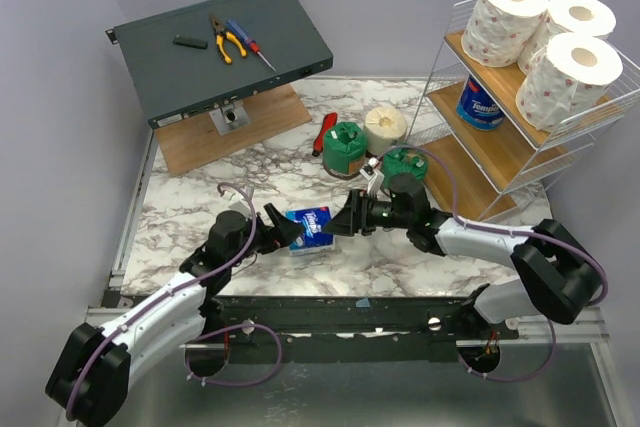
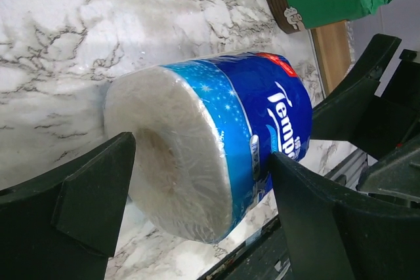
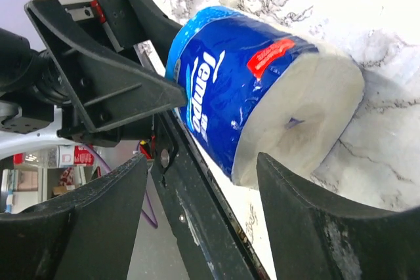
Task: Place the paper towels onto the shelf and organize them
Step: Adjust the paper towel at the center of the board.
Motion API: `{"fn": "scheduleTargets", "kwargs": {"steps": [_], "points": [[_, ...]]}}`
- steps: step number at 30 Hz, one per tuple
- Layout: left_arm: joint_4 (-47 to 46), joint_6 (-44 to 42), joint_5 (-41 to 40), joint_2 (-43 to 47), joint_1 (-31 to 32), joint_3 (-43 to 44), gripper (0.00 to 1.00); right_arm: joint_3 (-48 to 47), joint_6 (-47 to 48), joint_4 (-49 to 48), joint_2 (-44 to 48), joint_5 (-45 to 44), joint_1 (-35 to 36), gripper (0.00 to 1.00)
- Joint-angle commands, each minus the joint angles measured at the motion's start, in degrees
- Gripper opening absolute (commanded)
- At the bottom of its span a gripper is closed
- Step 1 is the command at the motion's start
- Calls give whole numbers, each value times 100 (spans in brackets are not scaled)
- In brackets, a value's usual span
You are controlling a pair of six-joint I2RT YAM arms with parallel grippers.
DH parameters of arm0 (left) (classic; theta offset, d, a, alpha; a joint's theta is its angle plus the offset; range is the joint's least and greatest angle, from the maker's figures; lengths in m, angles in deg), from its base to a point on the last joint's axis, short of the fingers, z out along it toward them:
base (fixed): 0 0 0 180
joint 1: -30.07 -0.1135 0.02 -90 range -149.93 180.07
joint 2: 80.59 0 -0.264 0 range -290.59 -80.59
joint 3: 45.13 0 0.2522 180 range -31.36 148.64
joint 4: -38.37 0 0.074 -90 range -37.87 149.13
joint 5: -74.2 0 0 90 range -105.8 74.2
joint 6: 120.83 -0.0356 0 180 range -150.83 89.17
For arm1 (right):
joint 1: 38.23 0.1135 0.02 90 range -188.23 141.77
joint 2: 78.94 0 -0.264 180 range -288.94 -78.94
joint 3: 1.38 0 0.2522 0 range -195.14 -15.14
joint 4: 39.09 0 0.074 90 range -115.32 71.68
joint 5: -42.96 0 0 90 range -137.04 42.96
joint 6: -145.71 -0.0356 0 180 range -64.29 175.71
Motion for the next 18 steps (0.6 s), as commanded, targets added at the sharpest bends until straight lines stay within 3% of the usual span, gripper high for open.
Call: {"fn": "scheduleTargets", "kwargs": {"steps": [1,7,18], "points": [[-161,-296,87,-389,-3,379,84,278,97,418,526,-359,11,71],[175,-427,-160,-408,-7,605,84,549,-56,484,801,-1003,-48,72],[461,-557,-317,-316,-2,614,84,705,-740,-1462,-208,-356,-111,71]]}}
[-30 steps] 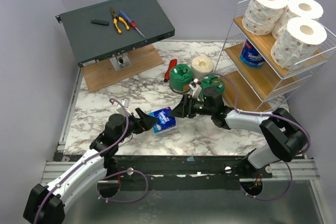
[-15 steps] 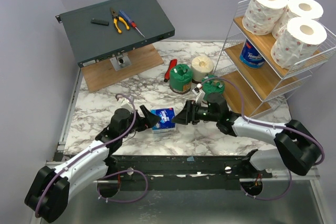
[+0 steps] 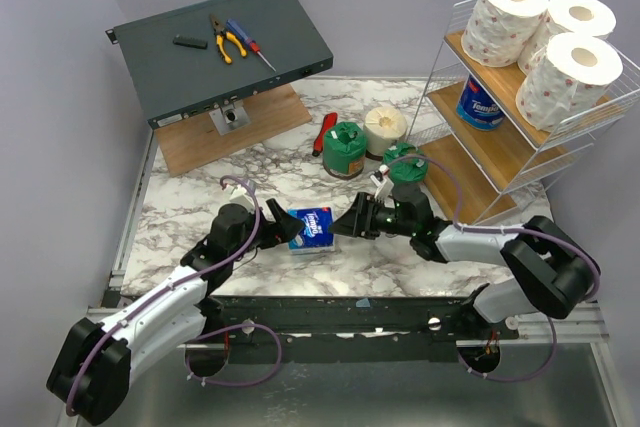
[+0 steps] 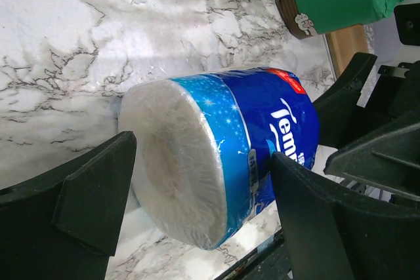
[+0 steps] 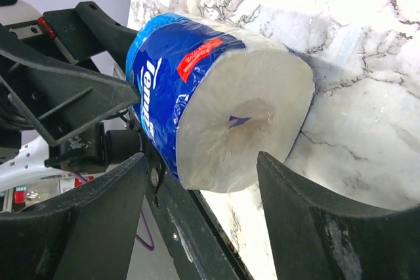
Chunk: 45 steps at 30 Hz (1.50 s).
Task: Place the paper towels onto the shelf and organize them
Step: Adjust the paper towel at the center of the board.
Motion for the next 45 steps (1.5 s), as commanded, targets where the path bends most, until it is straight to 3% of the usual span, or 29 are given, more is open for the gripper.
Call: {"fn": "scheduleTargets", "kwargs": {"steps": [1,14,28,35,45], "points": [[162,-141,-141,55,-8,151,84,41,-280,-934,-290,260,-37,70],[-154,-50,-62,-211,-10,33,84,-195,-423,-1655,-1145,710,-41,58],[-467,31,71,-214,-2,-189,83,-190,-741,-2618,-1329,1232,-39,43],[-611,50,182,-198,-2,-275,83,-170,-952,-3060,-1525,1368,-39,49],[-696,88,253,-97,-7,-385,82,-254,-844,-2775,-1472,1280,-41,31]]}}
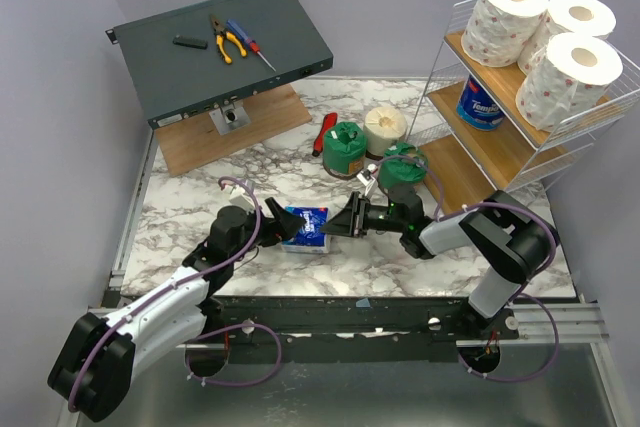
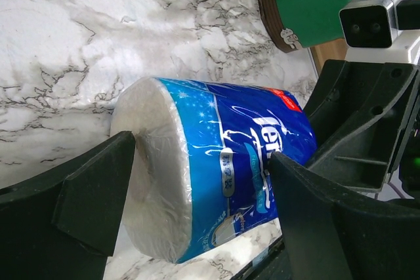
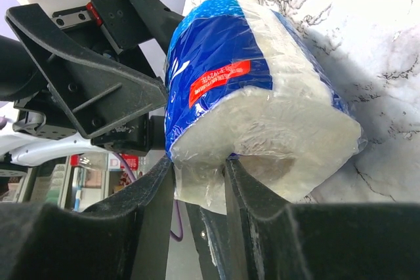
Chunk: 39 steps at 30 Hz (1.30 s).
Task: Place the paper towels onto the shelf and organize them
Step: Adjust the paper towel at the center of the board.
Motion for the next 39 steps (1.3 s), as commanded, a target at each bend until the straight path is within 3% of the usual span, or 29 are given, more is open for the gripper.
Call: {"fn": "scheduleTargets", "kwargs": {"steps": [1,4,13,20,26,33,35,39], "points": [[85,-6,238,130,-3,-149,82,-132,131,-144,240,71,-2,30],[299,-23,185,425,1,-73,83,-205,613,860,785,-177,0,28],[1448,-403,-450,1777,-61,609,87,-1467,2962,6165,2872,-2472,61,24],[1636,-509,-573,1853,-88,827,87,-2704,3808,8930,2843,-4928,596,24],[1003,-178,-143,1439,-86,605,85,-3423,3924,9982,2156,-6269,1549,24],[669,-6,103,1168,-77,511,84,-3826,3872,10510,1392,-6925,2164,24],[608,45,121,1172,-77,470,84,-3837,3827,10480,1368,-6882,2165,27],[580,74,139,1215,-77,431,84,-3832,3706,10410,1512,-6782,2164,44]]}}
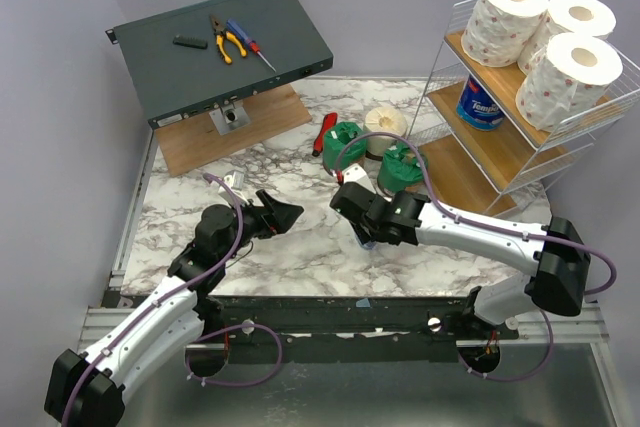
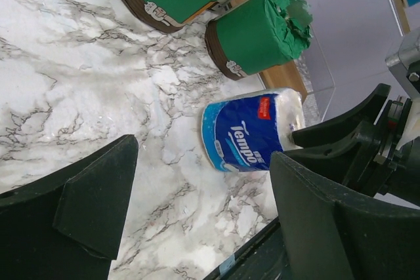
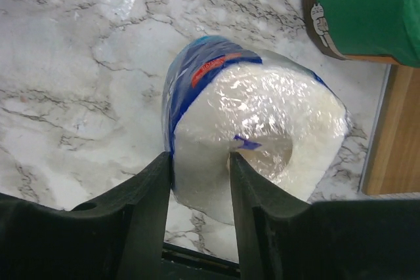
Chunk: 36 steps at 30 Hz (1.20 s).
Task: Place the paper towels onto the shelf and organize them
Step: Adjust the paper towel at the center of the board, then pick up the paper towel from the center of the board.
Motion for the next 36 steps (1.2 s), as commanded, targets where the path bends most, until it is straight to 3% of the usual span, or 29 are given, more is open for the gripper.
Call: {"fn": "scheduleTargets", "kwargs": {"steps": [1,7,20,31,36], "points": [[-244,86,167,59,-14,-89,84,-160,-127,244,129,-304,14,46],[-268,86,189,34,-14,-83,84,-28,-274,225,340,-232,13,55],[-550,236,343,-161,-5,-141,84,322,-266,-375,100,-233,7,55],[-725,295,387,-289,13,-195,84,555,-186,-788,-111,-324,-135,35],[-850,288,438,-488,13,-52,84,50,-201,-242,328,-513,-141,28]]}}
